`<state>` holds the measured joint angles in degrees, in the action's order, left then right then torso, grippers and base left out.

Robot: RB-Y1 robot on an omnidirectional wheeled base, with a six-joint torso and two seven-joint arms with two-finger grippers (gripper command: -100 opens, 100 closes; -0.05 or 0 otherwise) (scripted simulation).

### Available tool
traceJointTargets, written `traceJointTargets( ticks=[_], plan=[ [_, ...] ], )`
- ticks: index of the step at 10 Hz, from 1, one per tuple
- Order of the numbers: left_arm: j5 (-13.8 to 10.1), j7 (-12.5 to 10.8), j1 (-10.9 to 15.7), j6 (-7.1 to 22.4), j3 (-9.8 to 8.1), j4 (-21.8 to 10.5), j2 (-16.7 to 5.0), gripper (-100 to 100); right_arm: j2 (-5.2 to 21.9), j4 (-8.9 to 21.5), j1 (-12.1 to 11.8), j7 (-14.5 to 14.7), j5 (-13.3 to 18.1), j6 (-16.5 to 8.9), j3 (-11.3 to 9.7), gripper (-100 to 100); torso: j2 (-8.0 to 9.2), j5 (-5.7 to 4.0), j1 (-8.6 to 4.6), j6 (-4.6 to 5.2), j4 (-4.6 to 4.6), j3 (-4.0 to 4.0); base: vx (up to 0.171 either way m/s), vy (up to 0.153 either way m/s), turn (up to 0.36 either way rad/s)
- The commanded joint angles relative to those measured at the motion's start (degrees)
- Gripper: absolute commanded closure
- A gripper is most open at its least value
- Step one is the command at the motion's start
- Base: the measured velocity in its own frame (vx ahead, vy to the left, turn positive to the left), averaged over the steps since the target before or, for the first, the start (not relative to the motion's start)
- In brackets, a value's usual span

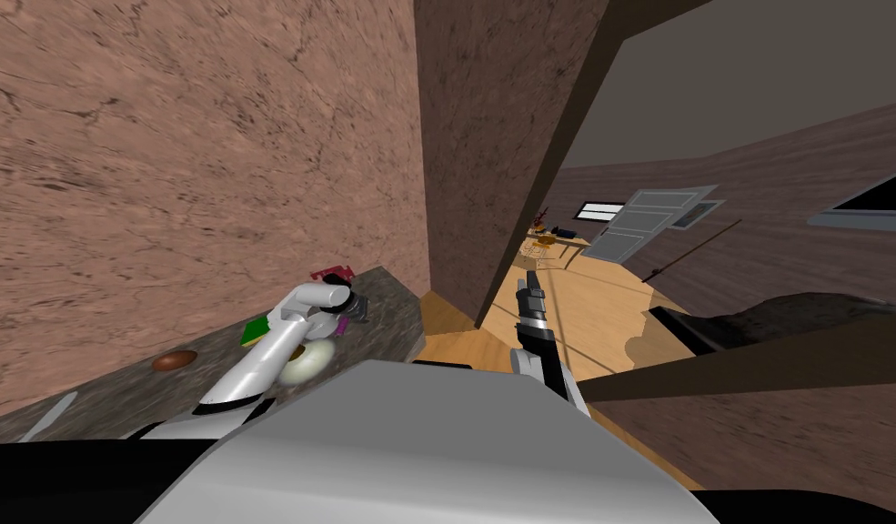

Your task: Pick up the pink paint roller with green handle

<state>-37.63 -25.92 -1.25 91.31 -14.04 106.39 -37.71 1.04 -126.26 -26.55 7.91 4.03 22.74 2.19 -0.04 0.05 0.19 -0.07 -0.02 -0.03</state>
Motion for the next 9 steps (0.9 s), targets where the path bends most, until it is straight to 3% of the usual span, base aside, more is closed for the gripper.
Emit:
traceJointTargets(
  ticks=[1,2,3,4,7,8,9],
  plan=[
    [-0.7,0.5,-0.5,1.3,1.06,-1.9,0.0,-100,0.0,0.0,0.0,0.0,0.0,0.0,0.0,0,0.0,0.0,0.0,0.0,0.0,0.0,0.023,0.073,0.001],
    [-0.6,0.2,0.2,1.1,0.53,-1.2,-0.2,-100,0.0,0.0,0.0,0.0,0.0,0.0,0.0,0,-0.01,0.02,0.07,0.0,0.0,-0.01,0.01,0.035,-0.004],
    [-0.7,0.2,0.2,1.4,0.6,-1.4,-0.3,0,0.0,0.0,0.0,0.0,0.0,0.0,0.0,0,0.02,0.0,-0.05,0.0,0.0,0.01,0.002,0.006,0.0],
    [0.2,0.8,0.5,-0.3,1.06,-3.4,0.3,-100,0.0,0.0,0.0,0.0,0.0,0.0,0.0,0,0.05,-0.03,-0.15,0.0,0.01,0.03,-0.005,0.003,-0.048],
    [1.5,1.7,0.9,-2.7,1.78,-6.4,1.2,-100,0.0,0.0,0.0,0.0,0.0,0.0,0.0,0,0.12,-0.04,-0.2,0.01,0.03,0.07,-0.013,0.001,-0.044],
    [1.2,1.4,0.8,-2.1,1.65,-5.7,1.1,-100,0.0,0.0,0.0,0.0,0.0,0.0,0.0,0,0.11,-0.04,-0.2,0.01,0.03,0.06,0.0,0.0,0.0],
    [1.3,1.4,0.8,-2.3,1.7,-5.8,1.1,100,0.0,0.0,0.0,0.0,0.0,0.0,0.0,0,0.1,-0.05,-0.21,0.0,0.03,0.06,0.0,0.0,0.0]
  ],
)
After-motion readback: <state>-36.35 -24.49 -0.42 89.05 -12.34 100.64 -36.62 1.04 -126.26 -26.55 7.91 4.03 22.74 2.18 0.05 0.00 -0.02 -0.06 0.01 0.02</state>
